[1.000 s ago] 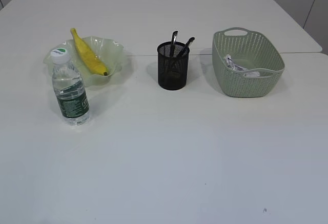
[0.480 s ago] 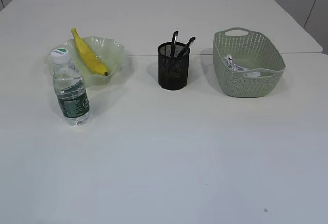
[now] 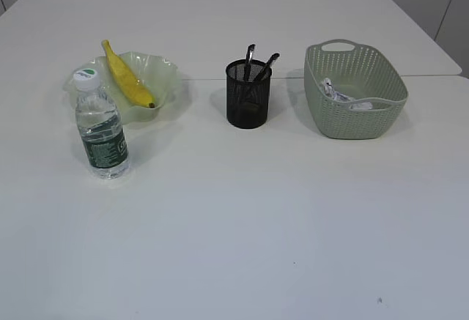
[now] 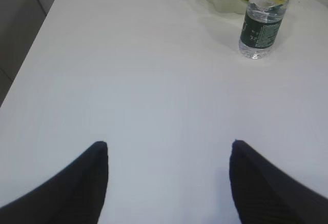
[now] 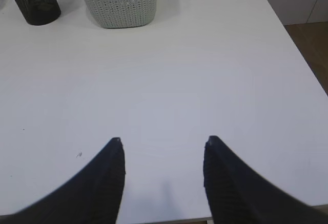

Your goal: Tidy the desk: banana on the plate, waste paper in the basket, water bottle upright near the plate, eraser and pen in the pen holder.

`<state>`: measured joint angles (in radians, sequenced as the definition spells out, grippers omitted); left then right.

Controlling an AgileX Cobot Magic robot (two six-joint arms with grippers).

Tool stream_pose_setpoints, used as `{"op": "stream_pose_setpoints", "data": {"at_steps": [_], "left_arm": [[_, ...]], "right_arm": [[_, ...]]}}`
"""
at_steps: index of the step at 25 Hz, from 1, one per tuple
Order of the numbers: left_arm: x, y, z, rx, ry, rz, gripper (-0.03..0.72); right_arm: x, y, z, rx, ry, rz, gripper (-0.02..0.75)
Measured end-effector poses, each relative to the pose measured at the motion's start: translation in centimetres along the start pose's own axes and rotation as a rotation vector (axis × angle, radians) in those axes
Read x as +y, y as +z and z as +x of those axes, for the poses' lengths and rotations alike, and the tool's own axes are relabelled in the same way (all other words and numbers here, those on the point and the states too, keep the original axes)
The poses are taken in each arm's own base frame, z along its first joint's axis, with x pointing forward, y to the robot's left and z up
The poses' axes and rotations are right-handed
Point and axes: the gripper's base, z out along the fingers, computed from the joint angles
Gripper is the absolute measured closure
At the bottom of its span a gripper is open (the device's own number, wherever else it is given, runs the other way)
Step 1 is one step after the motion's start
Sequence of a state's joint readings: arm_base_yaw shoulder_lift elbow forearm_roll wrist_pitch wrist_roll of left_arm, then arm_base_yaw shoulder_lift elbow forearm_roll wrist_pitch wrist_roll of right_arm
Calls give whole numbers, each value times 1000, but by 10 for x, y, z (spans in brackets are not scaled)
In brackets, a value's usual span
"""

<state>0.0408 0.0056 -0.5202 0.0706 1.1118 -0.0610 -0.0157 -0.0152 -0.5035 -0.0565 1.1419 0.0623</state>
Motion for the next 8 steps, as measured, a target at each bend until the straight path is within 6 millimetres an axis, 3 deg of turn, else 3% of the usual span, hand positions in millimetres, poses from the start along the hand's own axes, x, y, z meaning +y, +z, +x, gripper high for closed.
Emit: {"op": "stream_pose_setpoints", "data": {"at_steps": [8], "left_arm": [[0, 0, 0, 0, 0, 0, 169]], "right_arm": [[0, 0, 0, 0, 0, 0, 360]]}}
